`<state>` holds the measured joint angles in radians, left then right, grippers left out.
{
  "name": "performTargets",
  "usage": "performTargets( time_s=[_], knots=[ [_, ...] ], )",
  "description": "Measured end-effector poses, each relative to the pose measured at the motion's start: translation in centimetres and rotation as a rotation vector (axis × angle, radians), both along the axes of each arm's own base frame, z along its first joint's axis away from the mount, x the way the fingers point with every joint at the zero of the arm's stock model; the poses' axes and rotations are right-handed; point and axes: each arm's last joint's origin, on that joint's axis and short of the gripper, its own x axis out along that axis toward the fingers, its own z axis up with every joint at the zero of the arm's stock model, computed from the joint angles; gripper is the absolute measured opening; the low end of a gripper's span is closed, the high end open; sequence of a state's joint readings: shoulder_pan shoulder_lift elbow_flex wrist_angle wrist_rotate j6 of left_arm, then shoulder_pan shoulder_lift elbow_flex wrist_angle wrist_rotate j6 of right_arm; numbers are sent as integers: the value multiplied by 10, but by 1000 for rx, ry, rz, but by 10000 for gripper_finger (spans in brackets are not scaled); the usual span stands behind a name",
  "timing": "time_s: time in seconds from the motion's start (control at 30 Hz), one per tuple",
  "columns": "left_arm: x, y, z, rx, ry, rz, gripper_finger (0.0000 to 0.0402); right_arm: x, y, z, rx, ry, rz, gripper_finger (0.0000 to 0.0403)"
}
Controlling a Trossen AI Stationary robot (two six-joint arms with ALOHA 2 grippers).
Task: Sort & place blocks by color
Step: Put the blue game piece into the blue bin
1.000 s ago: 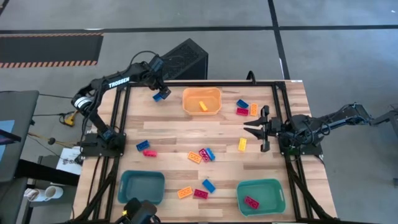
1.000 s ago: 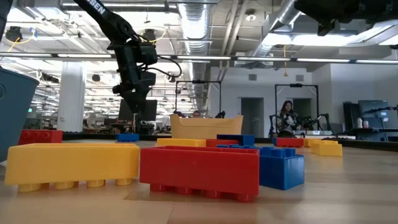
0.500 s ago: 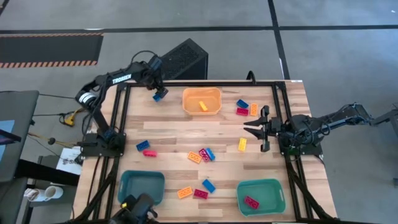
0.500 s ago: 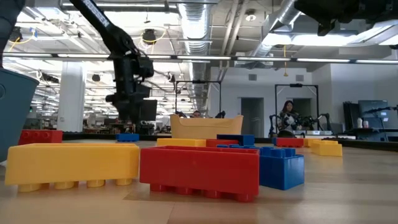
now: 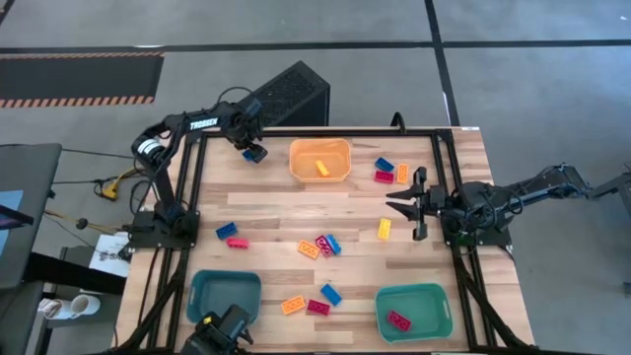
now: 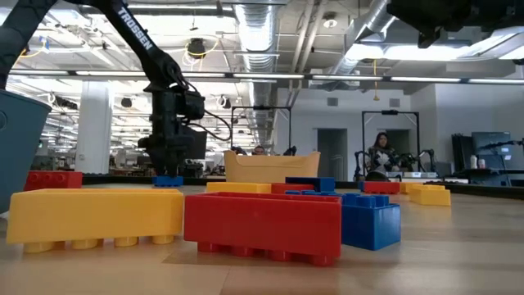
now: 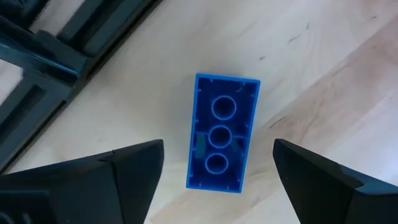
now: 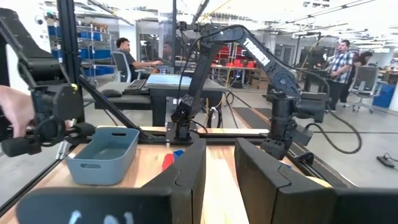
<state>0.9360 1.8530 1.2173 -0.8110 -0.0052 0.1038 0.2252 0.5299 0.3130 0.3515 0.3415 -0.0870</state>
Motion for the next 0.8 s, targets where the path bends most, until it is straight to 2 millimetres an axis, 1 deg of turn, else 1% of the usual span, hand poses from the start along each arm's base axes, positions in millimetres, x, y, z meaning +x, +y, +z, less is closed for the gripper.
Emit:
performTargets(
  time_s=[0.13, 0.33, 0.43, 0.57, 0.8],
  knots=[
    [-1, -1, -5, -3, -19, 38, 284, 1, -2, -2, 7, 15, -16, 107],
    [-4, -6, -12, -29, 7, 44, 283, 1, -5, -3, 27, 26, -30, 107],
    [-5, -10, -15, -31, 31, 30, 272, 1, -5, -3, 27, 29, -30, 107],
    [-4, -13, -20, -20, 31, -8, 228, 1, -5, -3, 27, 30, -29, 107],
    [0, -15, -20, -5, 27, -71, 109, 1, -5, -3, 27, 29, -29, 107]
  ],
)
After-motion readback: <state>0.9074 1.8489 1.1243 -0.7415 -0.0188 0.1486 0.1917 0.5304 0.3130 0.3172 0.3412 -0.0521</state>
